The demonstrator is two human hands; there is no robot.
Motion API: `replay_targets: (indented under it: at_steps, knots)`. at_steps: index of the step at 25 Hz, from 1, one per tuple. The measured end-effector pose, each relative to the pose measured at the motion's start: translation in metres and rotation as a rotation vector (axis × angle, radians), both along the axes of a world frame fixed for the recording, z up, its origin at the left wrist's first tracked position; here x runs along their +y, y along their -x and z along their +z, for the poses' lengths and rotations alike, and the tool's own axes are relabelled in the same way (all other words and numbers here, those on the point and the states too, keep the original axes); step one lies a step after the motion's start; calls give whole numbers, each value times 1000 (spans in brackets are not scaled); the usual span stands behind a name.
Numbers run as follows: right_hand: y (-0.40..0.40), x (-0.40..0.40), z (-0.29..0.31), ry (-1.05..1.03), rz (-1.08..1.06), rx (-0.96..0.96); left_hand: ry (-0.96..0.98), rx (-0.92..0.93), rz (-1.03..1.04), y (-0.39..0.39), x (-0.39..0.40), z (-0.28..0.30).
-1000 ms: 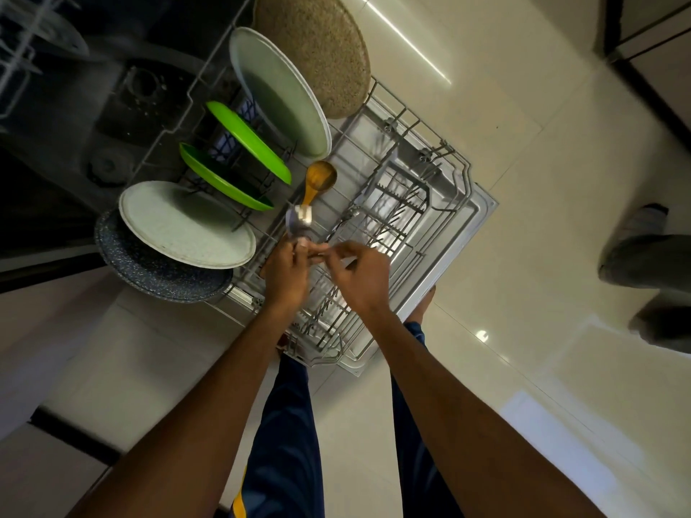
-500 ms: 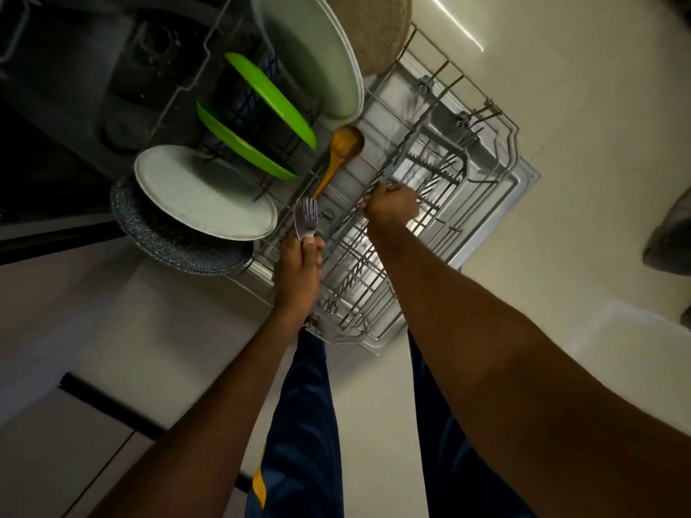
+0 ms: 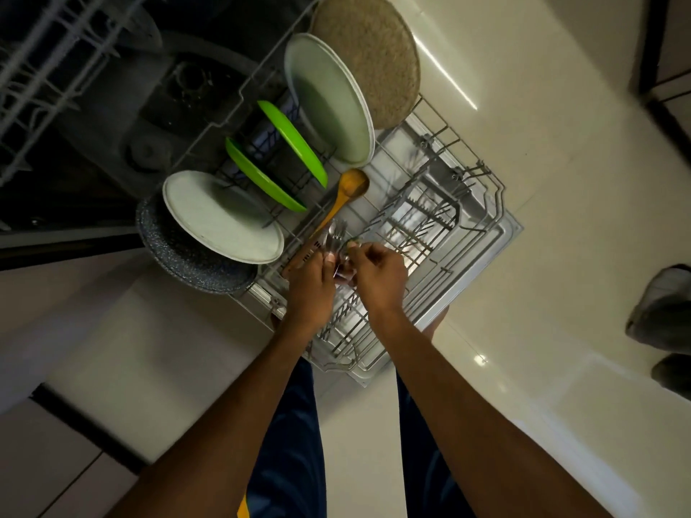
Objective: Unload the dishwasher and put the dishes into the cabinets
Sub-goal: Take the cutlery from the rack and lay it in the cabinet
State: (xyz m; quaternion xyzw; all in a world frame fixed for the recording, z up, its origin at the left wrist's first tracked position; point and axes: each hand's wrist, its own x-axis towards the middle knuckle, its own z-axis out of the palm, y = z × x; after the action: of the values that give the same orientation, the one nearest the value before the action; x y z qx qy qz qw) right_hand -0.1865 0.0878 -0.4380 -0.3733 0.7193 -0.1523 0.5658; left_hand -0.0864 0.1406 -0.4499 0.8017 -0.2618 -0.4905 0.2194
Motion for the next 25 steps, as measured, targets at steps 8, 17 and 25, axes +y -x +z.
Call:
replay_targets:
  at_steps: [8,17,25]
  knots:
    - [-15,6,23,120,366,110,-58,295,277,-19,48,22]
    - [-57,-13,243,197,528,-90,247,466,416,-40,6,244]
    - [-110,-23,569,476,363,-422,614,348,195,-103,-5,572]
